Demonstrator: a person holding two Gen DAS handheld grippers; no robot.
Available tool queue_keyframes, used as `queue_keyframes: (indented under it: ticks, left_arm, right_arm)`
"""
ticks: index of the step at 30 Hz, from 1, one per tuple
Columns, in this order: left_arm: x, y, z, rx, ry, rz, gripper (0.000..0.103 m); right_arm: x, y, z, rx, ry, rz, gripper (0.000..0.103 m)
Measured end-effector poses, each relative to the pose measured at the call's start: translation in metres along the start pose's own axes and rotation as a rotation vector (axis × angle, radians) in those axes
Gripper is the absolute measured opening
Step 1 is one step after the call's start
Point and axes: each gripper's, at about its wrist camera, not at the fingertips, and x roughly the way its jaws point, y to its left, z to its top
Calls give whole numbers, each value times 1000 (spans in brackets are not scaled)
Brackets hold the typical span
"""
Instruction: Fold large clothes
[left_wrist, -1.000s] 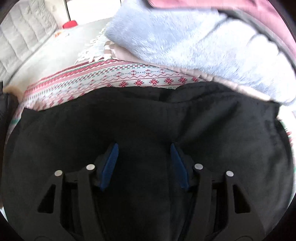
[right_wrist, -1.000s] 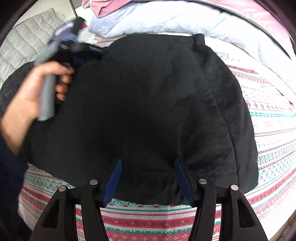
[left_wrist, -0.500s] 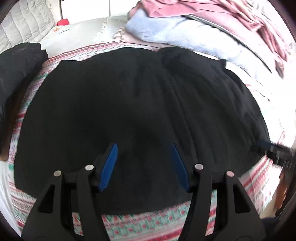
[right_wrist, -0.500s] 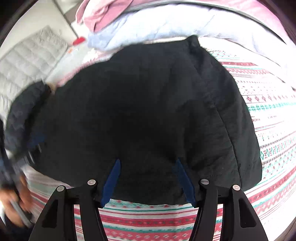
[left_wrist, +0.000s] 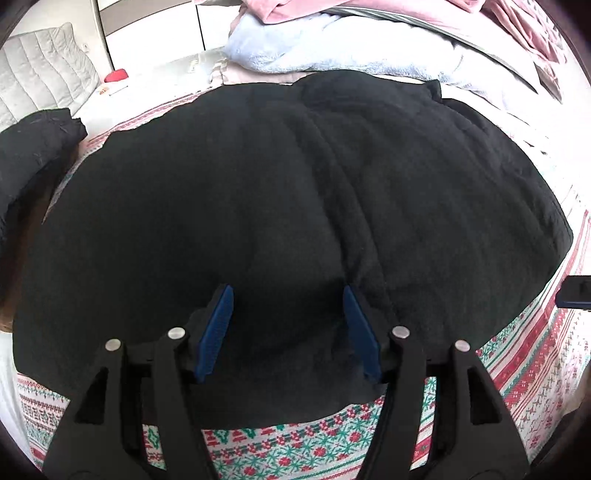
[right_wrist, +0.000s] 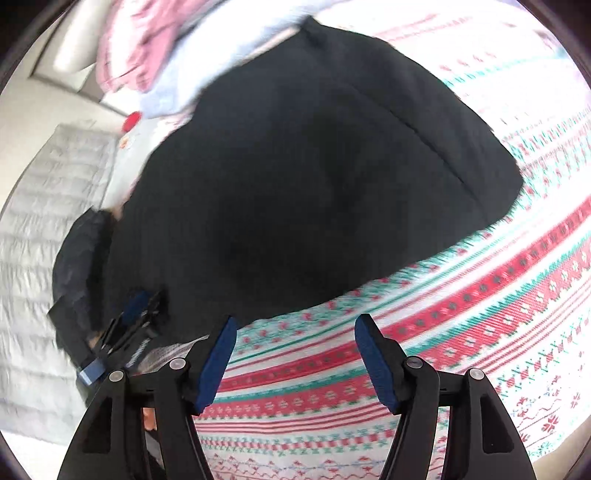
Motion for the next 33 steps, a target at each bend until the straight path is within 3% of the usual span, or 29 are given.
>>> queue_keyframes:
  ticks: [3, 6, 8, 12, 15, 26, 33]
  left_arm:
    - [-1, -4, -5, 5, -9, 16, 65]
    - [-3, -3, -3, -13, 3, 12, 64]
    - [-9, -1, 0, -35, 10, -3, 64]
    - [-27, -12, 7, 2, -49, -5, 64]
    - [-16, -25, 0, 39, -14, 21, 65]
    - [-2, -27, -12, 30, -26, 61, 69]
    - [-10, -16, -1, -25, 8, 10, 71]
  right_arm:
    - [0, -13, 2, 36, -12, -21, 68]
    - [3, -30, 4, 120, 38, 77, 68]
    - [5, -36, 5, 156, 47, 83, 68]
    - [-6, -38, 7, 148, 19, 80, 68]
    - [-7, -35, 5, 139, 19, 84, 68]
    - [1, -33, 7, 156, 20, 71, 68]
    - [-4, -35, 7, 157, 11, 83, 68]
